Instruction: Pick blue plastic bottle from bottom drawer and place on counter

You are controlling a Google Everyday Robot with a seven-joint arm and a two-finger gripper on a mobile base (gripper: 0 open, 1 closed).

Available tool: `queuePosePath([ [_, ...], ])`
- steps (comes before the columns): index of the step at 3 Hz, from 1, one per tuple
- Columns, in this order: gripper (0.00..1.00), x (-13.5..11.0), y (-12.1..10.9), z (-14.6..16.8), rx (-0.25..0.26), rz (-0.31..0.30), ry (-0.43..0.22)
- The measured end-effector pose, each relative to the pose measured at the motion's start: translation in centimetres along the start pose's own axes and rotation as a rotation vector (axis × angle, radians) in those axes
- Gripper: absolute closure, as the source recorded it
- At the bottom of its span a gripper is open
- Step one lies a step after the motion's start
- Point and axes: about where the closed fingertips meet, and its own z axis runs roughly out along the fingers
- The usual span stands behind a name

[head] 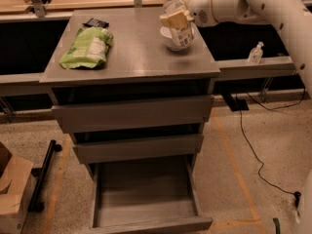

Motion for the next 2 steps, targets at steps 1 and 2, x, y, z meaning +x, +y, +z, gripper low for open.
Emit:
queuePosePath([
  [1, 1.00, 1.71, 0.35, 0.00, -0.022, 0.083, -0.013],
  [2, 1.00, 2.08, 1.04, -0.13, -0.075, 0.124, -0.020],
])
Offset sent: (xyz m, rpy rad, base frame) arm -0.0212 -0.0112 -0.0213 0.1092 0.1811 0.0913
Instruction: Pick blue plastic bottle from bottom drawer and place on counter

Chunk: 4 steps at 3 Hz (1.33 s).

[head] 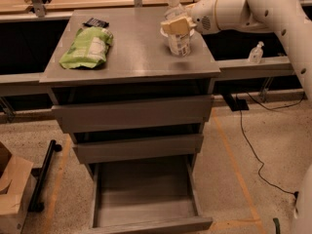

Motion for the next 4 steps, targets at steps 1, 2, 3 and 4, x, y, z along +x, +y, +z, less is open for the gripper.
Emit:
queuePosePath([
  [1, 0.85, 0.4, 0.6, -0.2, -0.049, 0.030, -0.006],
  [2, 0.61, 1.4, 0.3, -0.1, -0.084, 0.076, -0.020],
  [3, 0.38, 2.2, -0.3, 0.2, -0.096, 0.106, -0.031],
  [4, 0.15, 2.7, -0.9, 1.0, -0.105, 0.124, -0.037],
])
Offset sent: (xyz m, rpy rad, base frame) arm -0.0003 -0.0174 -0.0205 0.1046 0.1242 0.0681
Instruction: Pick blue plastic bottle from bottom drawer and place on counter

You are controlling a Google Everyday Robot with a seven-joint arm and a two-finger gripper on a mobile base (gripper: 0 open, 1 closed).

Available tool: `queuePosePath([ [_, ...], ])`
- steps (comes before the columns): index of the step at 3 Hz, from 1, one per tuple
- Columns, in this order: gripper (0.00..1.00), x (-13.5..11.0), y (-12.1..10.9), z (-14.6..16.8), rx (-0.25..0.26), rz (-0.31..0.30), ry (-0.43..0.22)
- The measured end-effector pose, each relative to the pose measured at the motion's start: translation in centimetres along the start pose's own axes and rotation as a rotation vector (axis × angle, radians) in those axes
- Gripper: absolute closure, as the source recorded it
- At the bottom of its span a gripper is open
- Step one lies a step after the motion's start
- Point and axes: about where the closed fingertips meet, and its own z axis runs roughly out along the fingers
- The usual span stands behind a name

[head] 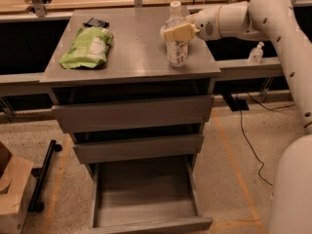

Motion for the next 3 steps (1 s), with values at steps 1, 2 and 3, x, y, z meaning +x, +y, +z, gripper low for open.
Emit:
queuePosePath([
  [1, 0.00, 0.31, -0.47, 0.40, -0.001, 0.008, -0.003],
  [2, 0.00, 0.34, -0.68, 0.51, -0.001, 0.006, -0.005],
  [3, 0.00, 0.19, -0.81, 0.48, 0.012, -0.011, 0.002],
])
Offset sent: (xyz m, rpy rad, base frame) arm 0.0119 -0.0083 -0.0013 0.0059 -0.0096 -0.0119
